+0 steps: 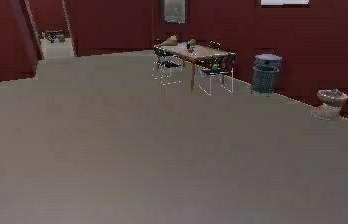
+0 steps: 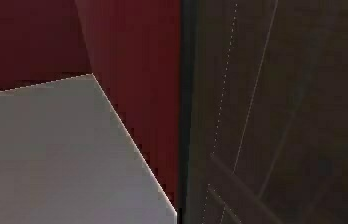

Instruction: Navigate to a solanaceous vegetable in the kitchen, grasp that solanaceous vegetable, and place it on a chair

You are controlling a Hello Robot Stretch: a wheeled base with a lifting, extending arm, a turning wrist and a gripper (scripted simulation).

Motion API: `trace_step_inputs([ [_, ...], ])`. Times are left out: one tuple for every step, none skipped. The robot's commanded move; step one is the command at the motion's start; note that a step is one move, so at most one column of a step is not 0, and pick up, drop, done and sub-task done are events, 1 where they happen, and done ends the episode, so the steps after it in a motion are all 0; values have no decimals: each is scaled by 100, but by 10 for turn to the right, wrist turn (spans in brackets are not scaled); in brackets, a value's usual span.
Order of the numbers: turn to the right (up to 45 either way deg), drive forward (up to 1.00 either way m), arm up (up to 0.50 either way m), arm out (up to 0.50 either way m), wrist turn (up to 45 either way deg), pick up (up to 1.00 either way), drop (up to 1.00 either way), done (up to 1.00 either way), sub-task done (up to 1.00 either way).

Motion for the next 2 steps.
trace_step_inputs([
  [-300,0,0,0,0,0,0,0,0],
  [0,15,0,0,0,0,0,0,0],
])
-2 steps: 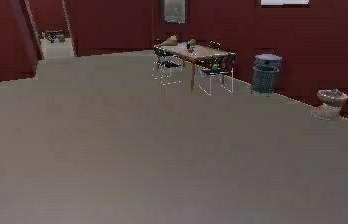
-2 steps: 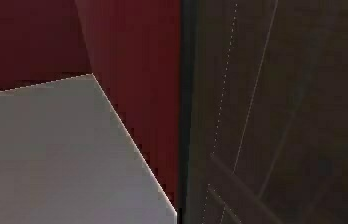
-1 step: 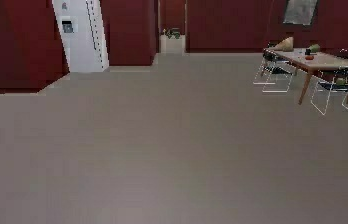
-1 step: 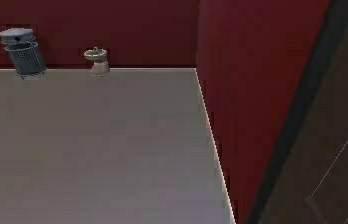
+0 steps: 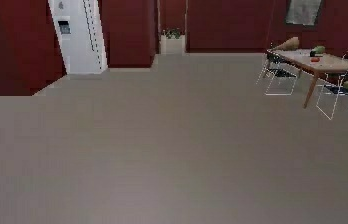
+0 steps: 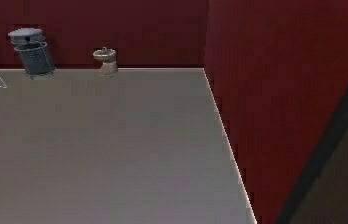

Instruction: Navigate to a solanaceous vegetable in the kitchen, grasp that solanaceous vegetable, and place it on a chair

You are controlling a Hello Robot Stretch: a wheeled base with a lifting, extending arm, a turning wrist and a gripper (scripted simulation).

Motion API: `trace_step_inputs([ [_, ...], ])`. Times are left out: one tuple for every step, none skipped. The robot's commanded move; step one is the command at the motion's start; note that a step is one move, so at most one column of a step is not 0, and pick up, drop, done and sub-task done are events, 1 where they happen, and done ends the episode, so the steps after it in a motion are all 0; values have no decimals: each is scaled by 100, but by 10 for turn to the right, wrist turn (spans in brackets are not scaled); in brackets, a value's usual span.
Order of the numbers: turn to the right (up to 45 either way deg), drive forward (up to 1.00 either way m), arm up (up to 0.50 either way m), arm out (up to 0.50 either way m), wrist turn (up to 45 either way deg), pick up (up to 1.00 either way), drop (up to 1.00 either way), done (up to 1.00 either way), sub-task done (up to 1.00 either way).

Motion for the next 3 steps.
trace_step_inputs([
  [270,0,0,0,0,0,0,0,0],
  [0,100,0,0,0,0,0,0,0],
  [0,100,0,0,0,0,0,0,0],
])
